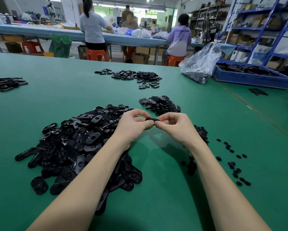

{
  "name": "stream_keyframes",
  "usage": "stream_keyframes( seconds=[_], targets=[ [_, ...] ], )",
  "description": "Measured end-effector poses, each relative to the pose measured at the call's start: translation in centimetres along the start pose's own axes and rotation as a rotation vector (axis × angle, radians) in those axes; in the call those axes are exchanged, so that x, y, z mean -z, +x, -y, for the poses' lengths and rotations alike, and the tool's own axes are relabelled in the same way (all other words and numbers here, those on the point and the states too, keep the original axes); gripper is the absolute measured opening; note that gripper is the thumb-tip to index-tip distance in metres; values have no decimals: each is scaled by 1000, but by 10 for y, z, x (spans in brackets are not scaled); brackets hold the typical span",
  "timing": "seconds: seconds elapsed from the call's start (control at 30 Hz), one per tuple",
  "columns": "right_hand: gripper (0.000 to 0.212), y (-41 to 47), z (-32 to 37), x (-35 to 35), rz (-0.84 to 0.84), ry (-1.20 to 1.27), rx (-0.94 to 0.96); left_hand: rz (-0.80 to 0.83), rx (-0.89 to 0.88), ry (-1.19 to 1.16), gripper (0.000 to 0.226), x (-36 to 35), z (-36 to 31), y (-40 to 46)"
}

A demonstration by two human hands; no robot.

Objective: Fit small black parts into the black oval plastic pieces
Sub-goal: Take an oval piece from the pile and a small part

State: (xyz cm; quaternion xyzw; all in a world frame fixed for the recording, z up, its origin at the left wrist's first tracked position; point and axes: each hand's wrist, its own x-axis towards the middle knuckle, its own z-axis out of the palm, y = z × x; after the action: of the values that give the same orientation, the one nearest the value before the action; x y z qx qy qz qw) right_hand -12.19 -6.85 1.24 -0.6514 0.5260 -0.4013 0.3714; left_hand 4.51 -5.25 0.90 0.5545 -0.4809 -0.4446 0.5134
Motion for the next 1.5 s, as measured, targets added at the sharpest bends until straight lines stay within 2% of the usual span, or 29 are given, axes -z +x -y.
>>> stream_keyframes(
  seconds=[0.07, 0.13, 0.3, 0.4, 0.53, 0.73, 0.93, 1.0, 1.1, 1.2, 1.37, 1.5],
  targets=[
    [16, 0, 0, 2, 24, -100, 95, -8, 11, -52, 19, 0, 2, 0],
    [16, 2, -1, 1, -22, -217, 148, -6, 21, -75, 17, -1, 3, 1],
    [13, 24, -6, -3, -269, -479, 66, -66, -32, 64, 12, 3, 2, 6],
    [15, 52, -6, -4, -347, -584, 38, -65, -46, 81, 6, 7, 1, 9],
    [15, 91, 2, -8, -372, -733, 82, -98, -67, 124, 9, 11, 0, 11],
    [13, 121, 8, -16, -335, -879, 47, -187, -229, 423, 17, 23, -3, 13],
    [21, 102, 2, -16, -320, -819, 72, -144, -326, 633, 17, 29, -3, 11],
    [19, 86, 1, -16, -309, -763, 59, -111, -371, 836, 19, 29, 0, 11],
    [14, 60, -1, -14, -282, -699, 24, -47, -386, 1166, 33, 27, 6, 9],
    [11, 37, -5, -9, -276, -656, 1, 7, -349, 1345, 42, 26, 11, 9],
    [11, 19, -13, 4, -257, -607, -82, -141, -396, 1296, 21, 21, 9, 4],
    [12, 15, -13, 19, -280, -598, -110, -187, -440, 1231, 13, 16, 10, 1]
  ],
)
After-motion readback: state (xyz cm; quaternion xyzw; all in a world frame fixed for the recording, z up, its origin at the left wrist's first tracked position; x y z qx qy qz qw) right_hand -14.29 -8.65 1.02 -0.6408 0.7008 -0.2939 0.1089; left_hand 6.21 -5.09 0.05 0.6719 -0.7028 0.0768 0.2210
